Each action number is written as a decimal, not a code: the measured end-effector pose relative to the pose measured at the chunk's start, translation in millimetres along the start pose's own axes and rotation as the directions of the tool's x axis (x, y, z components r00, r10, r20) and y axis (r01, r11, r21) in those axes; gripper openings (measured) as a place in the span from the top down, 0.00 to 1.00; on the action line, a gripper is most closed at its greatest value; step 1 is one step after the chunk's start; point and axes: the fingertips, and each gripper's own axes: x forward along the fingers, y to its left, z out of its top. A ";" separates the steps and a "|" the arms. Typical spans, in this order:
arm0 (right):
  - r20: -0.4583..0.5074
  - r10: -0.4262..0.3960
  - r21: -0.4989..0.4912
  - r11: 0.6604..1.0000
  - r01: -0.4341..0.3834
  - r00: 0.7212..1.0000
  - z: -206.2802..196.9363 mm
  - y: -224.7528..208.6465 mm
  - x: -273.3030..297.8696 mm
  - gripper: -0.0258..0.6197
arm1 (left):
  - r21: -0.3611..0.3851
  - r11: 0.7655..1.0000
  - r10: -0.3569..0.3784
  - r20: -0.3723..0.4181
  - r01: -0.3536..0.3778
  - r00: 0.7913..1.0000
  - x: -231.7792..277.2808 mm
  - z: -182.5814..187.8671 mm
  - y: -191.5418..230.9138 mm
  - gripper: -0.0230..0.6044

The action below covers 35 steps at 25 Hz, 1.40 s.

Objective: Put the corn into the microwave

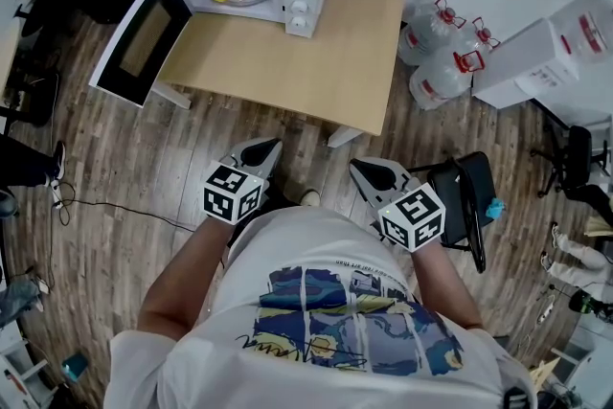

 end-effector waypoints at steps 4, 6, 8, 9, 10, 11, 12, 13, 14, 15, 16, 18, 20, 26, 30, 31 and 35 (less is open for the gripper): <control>0.000 0.009 -0.006 1.000 -0.009 1.000 2.1 1.0 4.7 0.94 | -0.004 1.000 0.007 -0.007 -0.007 1.000 0.1 -2.5 3.2 0.95; -0.001 0.015 -0.007 1.000 -0.015 1.000 2.8 1.0 7.6 0.94 | -0.010 1.000 0.011 -0.009 -0.011 1.000 0.9 -3.2 5.6 0.95; -0.001 0.021 -0.008 1.000 -0.021 1.000 3.7 0.8 10.8 0.94 | -0.013 1.000 0.012 -0.012 -0.012 1.000 1.7 -3.7 7.7 0.95; -0.002 0.023 -0.009 1.000 -0.023 1.000 4.2 0.8 12.4 0.94 | -0.014 1.000 0.012 -0.014 -0.012 1.000 2.1 -4.2 8.8 0.95; -0.002 0.024 -0.012 1.000 -0.024 1.000 4.8 0.7 14.0 0.95 | -0.014 1.000 0.013 -0.016 -0.013 1.000 2.7 -4.6 10.0 0.95; -0.002 0.025 -0.014 1.000 -0.025 1.000 5.4 0.4 15.6 0.94 | -0.015 1.000 0.013 -0.018 -0.013 1.000 3.4 -4.8 11.4 0.95; -0.003 0.026 -0.015 1.000 -0.026 1.000 5.8 0.1 16.9 0.94 | -0.016 1.000 0.014 -0.020 -0.014 1.000 4.3 -4.8 12.7 0.95; -0.005 0.026 -0.016 1.000 -0.027 1.000 5.9 -0.2 17.9 0.95 | -0.018 1.000 0.014 -0.021 -0.015 1.000 5.2 -4.6 13.8 0.95; -0.006 0.026 -0.017 1.000 -0.027 1.000 6.0 -0.8 18.7 0.95 | -0.019 1.000 0.014 -0.022 -0.015 1.000 6.2 -4.2 14.8 0.95; -0.007 0.026 -0.017 1.000 -0.026 1.000 6.3 -1.7 19.8 0.95 | -0.019 1.000 0.014 -0.023 -0.014 1.000 7.2 -3.5 16.0 0.95; -0.008 0.024 -0.017 1.000 -0.024 1.000 6.7 -3.1 21.2 0.95 | -0.019 1.000 0.012 -0.023 -0.013 1.000 8.4 -2.8 17.6 0.95; -0.010 0.020 -0.015 1.000 -0.021 1.000 8.1 -6.2 24.9 0.95 | -0.017 1.000 0.009 -0.025 -0.009 1.000 11.5 -1.2 21.9 0.95; -0.012 0.017 -0.012 1.000 -0.017 1.000 9.6 -9.2 28.2 0.95 | -0.018 1.000 0.006 -0.027 -0.006 1.000 14.8 0.5 26.9 0.95; -0.025 -0.003 -0.009 1.000 0.003 1.000 20.8 -24.4 42.0 0.95 | -0.014 1.000 -0.005 -0.028 0.004 1.000 28.3 14.7 50.0 0.95; -0.035 -0.021 -0.013 1.000 0.021 0.999 35.5 -41.1 58.1 0.95 | -0.012 1.000 -0.013 -0.026 0.013 1.000 41.8 30.1 72.7 0.95; -0.037 -0.027 -0.016 1.000 0.026 0.999 40.6 -45.8 62.9 0.95 | -0.012 1.000 -0.015 -0.026 0.014 1.000 45.6 34.4 79.4 0.95; -0.033 -0.050 -0.032 0.998 0.049 0.998 64.8 -65.4 86.3 0.95 | -0.006 1.000 -0.004 -0.022 0.004 1.000 60.4 53.3 115.6 0.95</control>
